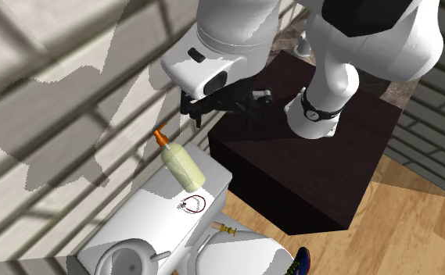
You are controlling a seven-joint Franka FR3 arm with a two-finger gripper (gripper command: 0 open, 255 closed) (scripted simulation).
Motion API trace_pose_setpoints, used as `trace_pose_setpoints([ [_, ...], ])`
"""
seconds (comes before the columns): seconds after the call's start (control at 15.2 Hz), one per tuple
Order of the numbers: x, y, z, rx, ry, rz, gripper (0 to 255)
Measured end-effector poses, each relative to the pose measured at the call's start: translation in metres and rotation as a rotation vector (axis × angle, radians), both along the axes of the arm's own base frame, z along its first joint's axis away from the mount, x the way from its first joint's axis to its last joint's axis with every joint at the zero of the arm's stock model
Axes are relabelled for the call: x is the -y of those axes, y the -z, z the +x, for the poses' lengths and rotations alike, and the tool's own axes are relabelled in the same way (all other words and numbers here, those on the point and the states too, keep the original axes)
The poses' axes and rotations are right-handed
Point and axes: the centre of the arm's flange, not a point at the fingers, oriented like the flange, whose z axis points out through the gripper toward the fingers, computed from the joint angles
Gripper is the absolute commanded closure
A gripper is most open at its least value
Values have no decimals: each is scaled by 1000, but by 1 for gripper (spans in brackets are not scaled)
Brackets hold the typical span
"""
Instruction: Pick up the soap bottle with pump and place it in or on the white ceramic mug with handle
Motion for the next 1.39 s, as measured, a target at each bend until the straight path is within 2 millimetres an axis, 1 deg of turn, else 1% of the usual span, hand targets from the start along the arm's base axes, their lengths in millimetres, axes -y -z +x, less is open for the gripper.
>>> trace_pose_setpoints([
  [0.13, 18, 22, 1, -12, -46, -13, 0],
  [0.26, 33, 42, 3, -23, -93, -26, 0],
  [0.4, 49, 58, 8, -34, -139, -39, 0],
  [0.46, 58, 71, 7, -40, -162, -45, 0],
  [0.66, 81, 96, 10, -56, -231, -63, 0],
  [0.86, 108, 128, 18, -73, -300, -82, 0],
  [1.06, 130, 151, 28, -89, -369, -100, 0],
  [1.19, 148, 172, 37, -103, -417, -117, 0],
  [1.39, 172, 194, 51, -118, -486, -138, 0],
])
